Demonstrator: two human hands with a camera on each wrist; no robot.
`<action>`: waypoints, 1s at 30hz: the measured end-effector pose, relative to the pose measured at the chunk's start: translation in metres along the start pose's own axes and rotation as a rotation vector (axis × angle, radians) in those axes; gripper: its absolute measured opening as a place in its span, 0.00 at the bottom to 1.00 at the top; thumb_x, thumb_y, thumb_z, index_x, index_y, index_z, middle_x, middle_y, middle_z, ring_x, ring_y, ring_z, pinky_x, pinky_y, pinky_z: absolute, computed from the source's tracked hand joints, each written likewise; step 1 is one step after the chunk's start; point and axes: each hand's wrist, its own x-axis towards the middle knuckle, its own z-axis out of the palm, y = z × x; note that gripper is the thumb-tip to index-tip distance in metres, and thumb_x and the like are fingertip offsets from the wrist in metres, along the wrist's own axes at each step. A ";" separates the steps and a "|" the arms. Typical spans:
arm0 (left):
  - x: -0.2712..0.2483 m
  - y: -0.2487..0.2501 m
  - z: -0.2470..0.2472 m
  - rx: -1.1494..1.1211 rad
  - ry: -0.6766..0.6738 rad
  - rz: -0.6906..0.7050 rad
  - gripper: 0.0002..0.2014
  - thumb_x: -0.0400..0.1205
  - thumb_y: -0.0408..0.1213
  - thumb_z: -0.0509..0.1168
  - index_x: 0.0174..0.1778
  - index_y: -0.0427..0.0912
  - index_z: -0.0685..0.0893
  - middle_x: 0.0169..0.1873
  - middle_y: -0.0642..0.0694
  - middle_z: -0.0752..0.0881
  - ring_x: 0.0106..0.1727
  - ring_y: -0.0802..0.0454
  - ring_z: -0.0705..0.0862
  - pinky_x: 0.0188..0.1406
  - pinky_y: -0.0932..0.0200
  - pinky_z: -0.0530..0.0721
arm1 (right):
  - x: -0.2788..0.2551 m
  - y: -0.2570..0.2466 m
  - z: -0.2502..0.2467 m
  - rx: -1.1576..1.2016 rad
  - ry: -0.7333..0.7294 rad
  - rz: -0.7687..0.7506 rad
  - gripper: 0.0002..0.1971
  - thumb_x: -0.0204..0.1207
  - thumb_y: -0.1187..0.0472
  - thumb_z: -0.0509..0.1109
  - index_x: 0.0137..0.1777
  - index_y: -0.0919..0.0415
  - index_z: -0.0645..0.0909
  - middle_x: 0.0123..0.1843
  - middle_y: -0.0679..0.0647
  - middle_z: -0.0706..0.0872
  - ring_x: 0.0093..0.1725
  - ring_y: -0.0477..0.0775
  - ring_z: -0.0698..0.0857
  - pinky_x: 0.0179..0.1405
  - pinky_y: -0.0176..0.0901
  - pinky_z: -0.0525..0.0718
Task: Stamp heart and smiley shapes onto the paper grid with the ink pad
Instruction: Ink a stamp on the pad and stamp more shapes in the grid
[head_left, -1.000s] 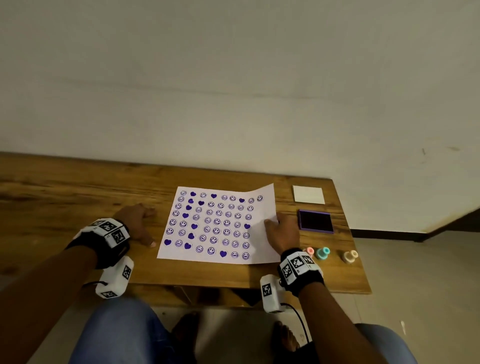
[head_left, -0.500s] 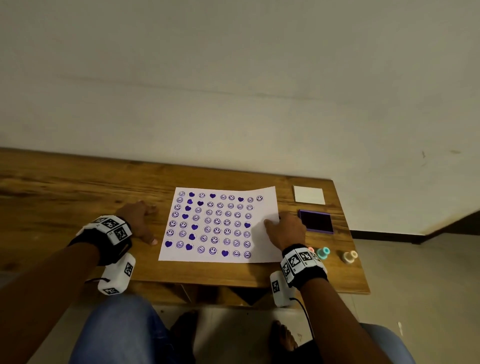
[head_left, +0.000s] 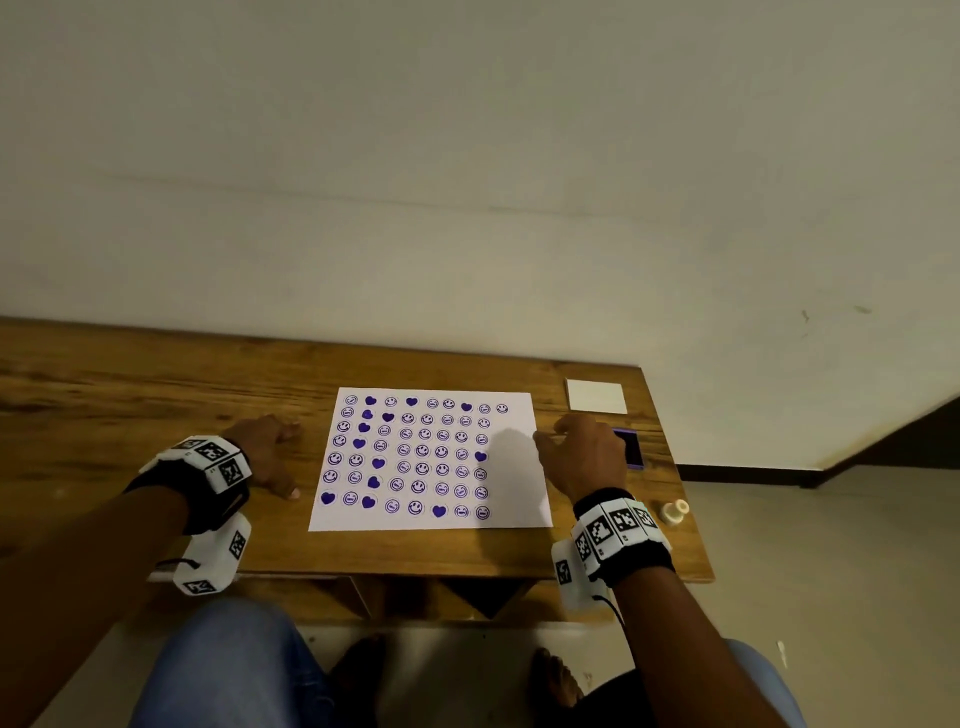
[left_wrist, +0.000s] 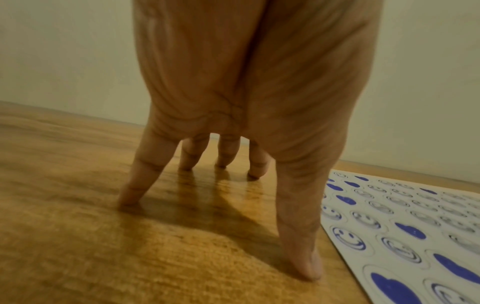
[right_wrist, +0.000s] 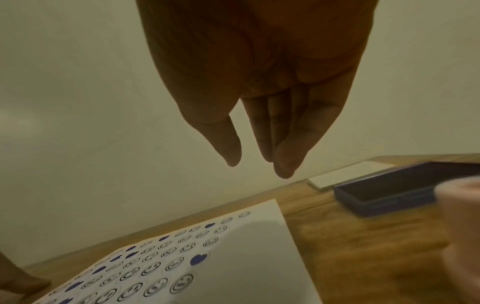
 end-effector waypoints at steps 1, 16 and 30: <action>-0.001 0.002 -0.002 0.005 -0.001 -0.009 0.54 0.60 0.52 0.83 0.81 0.48 0.63 0.80 0.46 0.67 0.78 0.44 0.68 0.77 0.50 0.68 | -0.003 0.004 -0.006 -0.001 0.023 -0.004 0.12 0.79 0.51 0.72 0.51 0.60 0.88 0.48 0.55 0.90 0.52 0.59 0.88 0.44 0.40 0.77; -0.076 0.201 0.069 -0.234 0.235 0.548 0.17 0.76 0.49 0.71 0.62 0.54 0.83 0.62 0.53 0.82 0.67 0.50 0.76 0.66 0.54 0.74 | -0.026 0.095 -0.049 -0.069 -0.004 0.078 0.15 0.74 0.51 0.76 0.61 0.45 0.87 0.57 0.47 0.91 0.56 0.53 0.88 0.54 0.47 0.86; -0.090 0.282 0.115 0.096 0.201 0.628 0.21 0.75 0.51 0.69 0.65 0.58 0.79 0.67 0.53 0.73 0.69 0.48 0.72 0.64 0.44 0.76 | -0.022 0.125 -0.031 -0.029 -0.104 0.078 0.18 0.73 0.48 0.80 0.62 0.44 0.86 0.60 0.47 0.87 0.57 0.51 0.86 0.51 0.44 0.83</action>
